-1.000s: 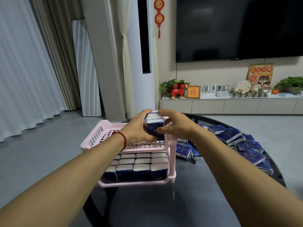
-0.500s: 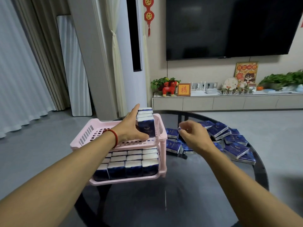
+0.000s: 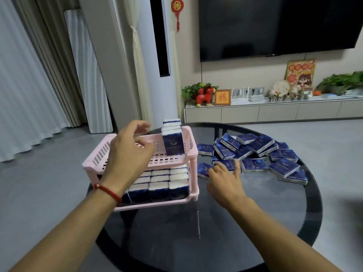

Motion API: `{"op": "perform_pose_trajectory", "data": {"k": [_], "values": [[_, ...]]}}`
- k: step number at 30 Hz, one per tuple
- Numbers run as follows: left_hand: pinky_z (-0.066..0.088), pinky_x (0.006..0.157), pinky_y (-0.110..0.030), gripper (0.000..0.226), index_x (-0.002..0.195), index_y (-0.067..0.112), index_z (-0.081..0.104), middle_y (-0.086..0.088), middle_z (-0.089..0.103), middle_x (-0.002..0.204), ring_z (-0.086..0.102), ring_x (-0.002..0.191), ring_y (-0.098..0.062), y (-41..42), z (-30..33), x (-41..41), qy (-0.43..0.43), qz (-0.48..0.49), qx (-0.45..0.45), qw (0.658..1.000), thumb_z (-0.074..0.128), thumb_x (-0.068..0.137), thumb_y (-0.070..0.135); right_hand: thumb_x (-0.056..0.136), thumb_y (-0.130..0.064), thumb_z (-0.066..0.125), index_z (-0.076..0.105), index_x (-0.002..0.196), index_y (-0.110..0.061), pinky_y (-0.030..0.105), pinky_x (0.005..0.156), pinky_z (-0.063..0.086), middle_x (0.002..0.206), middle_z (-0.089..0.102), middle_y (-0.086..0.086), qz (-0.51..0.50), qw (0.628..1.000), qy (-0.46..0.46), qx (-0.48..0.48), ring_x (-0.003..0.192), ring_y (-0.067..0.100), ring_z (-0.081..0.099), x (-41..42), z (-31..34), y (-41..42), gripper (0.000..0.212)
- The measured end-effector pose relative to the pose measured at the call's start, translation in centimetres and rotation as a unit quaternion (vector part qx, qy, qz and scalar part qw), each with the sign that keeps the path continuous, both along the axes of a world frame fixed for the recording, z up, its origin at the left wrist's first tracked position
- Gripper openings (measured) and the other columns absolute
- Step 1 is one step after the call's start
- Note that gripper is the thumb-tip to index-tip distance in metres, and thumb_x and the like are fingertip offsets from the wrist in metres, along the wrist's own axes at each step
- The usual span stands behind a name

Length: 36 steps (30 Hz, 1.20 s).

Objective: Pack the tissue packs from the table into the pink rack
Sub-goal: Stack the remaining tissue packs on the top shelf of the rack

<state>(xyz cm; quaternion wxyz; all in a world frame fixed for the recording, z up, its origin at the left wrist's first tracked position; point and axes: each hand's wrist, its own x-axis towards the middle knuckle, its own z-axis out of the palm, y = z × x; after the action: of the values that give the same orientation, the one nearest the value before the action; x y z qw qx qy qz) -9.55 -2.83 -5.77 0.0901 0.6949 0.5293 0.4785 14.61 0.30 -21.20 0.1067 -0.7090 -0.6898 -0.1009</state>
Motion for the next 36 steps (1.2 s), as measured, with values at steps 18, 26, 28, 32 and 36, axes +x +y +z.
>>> {"op": "perform_pose_trajectory", "data": {"k": [18, 26, 28, 32, 36], "values": [[0.058, 0.060, -0.028, 0.018, 0.103, 0.007, 0.064, -0.011, 0.064, 0.078, 0.062, 0.054, -0.015, -3.9, -14.1, 10.2, -0.113, -0.174, -0.427, 0.880, 0.060, 0.088, -0.002, 0.093, -0.047, 0.062, 0.052, 0.131, -0.026, 0.039, 0.095, 0.048, 0.135, 0.050, -0.004, 0.015, 0.994, 0.095, -0.055, 0.122, 0.022, 0.052, 4.4, 0.4, -7.5, 0.045], [0.064, 0.066, -0.033, 0.022, 0.112, 0.005, 0.061, -0.013, 0.067, 0.090, 0.069, 0.060, -0.016, -3.4, -14.5, 10.1, -0.160, -0.167, -0.434, 0.871, 0.059, 0.092, -0.002, 0.090, -0.046, 0.064, 0.048, 0.132, -0.026, 0.043, 0.098, 0.044, 0.129, 0.060, -0.002, 0.018, 0.989, 0.131, -0.070, 0.115, 0.021, 0.058, 2.2, 0.8, -5.9, 0.049], [0.064, 0.070, -0.034, 0.017, 0.109, 0.005, 0.061, -0.015, 0.068, 0.094, 0.072, 0.064, -0.018, -3.3, -14.5, 10.0, -0.182, -0.173, -0.439, 0.863, 0.058, 0.094, -0.002, 0.084, -0.046, 0.068, 0.051, 0.131, -0.024, 0.044, 0.099, 0.046, 0.126, 0.058, 0.001, -0.020, 0.987, 0.145, -0.062, 0.112, 0.022, 0.059, 2.2, 1.0, -5.9, 0.055], [0.061, 0.069, -0.027, 0.026, 0.110, -0.011, 0.066, -0.024, 0.070, 0.096, 0.072, 0.083, -0.025, -3.2, -14.3, 10.5, -0.282, -0.212, -0.463, 0.813, 0.057, 0.103, 0.012, 0.083, -0.051, 0.069, 0.053, 0.135, -0.021, 0.033, 0.099, 0.048, 0.124, 0.056, 0.000, 0.000, 0.963, 0.266, -0.039, 0.111, 0.016, 0.057, 3.3, 2.1, -8.2, 0.062], [0.063, 0.073, -0.034, 0.020, 0.103, -0.005, 0.064, -0.023, 0.074, 0.098, 0.074, 0.089, -0.029, -3.1, -14.3, 10.7, -0.359, -0.241, -0.485, 0.760, 0.057, 0.103, 0.013, 0.083, -0.064, 0.070, 0.053, 0.136, -0.032, 0.017, 0.085, 0.048, 0.120, 0.054, -0.012, 0.115, 0.946, 0.273, -0.134, 0.103, 0.001, 0.053, 5.1, 2.8, -10.7, 0.064]]}}
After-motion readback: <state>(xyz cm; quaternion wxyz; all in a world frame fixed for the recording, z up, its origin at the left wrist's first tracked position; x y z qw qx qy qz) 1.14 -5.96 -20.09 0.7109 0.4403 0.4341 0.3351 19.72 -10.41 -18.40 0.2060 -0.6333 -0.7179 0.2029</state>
